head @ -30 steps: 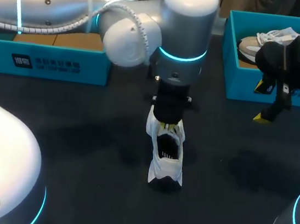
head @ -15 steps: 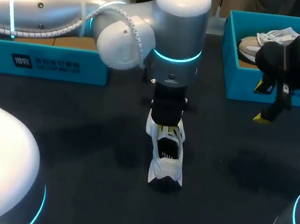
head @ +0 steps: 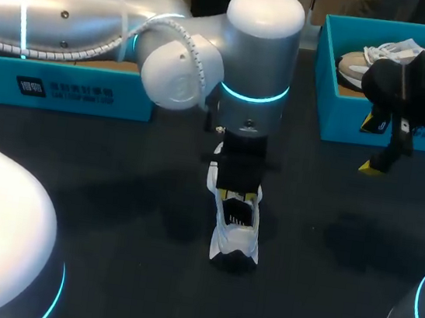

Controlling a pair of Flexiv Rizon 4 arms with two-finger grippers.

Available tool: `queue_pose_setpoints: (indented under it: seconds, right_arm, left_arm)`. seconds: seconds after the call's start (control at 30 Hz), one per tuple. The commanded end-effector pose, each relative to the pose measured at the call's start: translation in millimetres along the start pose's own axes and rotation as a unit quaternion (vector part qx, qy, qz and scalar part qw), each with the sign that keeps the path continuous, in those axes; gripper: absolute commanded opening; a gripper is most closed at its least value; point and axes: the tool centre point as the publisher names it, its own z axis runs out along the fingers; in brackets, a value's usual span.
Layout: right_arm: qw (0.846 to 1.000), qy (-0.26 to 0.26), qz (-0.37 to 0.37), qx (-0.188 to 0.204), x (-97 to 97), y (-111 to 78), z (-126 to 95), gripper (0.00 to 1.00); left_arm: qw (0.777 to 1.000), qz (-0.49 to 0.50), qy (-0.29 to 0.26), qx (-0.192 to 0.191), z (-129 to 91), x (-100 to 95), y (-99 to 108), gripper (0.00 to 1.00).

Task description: Take the shoe out of the shoebox, open the shoe tongue, remove and reinsert the insole, then place the shoe into the shoebox

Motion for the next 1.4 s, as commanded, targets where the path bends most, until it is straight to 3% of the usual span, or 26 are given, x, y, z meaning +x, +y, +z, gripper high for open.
queue_pose_setpoints:
  seconds: [0.03, 0.23, 0.63, 0.9, 1.07, 1.13, 1.17, 1.2, 1.4]
  right_arm:
    - [1.0, 0.001, 0.001, 0.001, -1.0, 0.9, 1.2, 1.0]
    - [1.0, 0.001, 0.001, 0.001, -1.0, 0.9, 1.2, 1.0]
    - [1.0, 0.001, 0.001, 0.001, -1.0, 0.9, 1.2, 1.0]
    - [1.0, 0.001, 0.001, 0.001, -1.0, 0.9, 1.2, 1.0]
    - [1.0, 0.001, 0.001, 0.001, -1.0, 0.9, 1.2, 1.0]
    - [1.0, 0.001, 0.001, 0.001, -1.0, 0.9, 1.2, 1.0]
    - [1.0, 0.001, 0.001, 0.001, -1.0, 0.9, 1.2, 1.0]
    - [1.0, 0.001, 0.001, 0.001, -1.0, 0.9, 1.2, 1.0]
    - [1.0, 0.001, 0.001, 0.001, -1.0, 0.9, 1.2, 1.0]
  left_arm:
    - [1.0, -0.011, -0.005, -0.002, -5.4, 0.5, 1.6, 0.37]
    - [0.999, -0.033, -0.013, 0.0, -10.9, -2.9, 6.2, 0.36]
    - [0.999, -0.043, -0.003, 0.012, 6.6, -1.8, 1.1, 0.36]
    - [0.997, -0.064, -0.022, 0.022, -29.9, 6.8, -3.4, 0.41]
    - [0.992, -0.124, -0.003, 0.003, -42.9, 18.2, -6.1, 0.44]
    - [0.991, -0.137, -0.005, 0.004, -47.0, 23.2, -7.9, 0.49]
    - [0.991, -0.135, -0.004, 0.017, -51.2, 27.9, -10.8, 0.85]
    - [0.991, -0.13, -0.007, 0.019, -53.7, 30.1, -12.4, 1.0]
    - [0.991, -0.13, -0.007, 0.019, -53.7, 30.1, -12.4, 1.0]
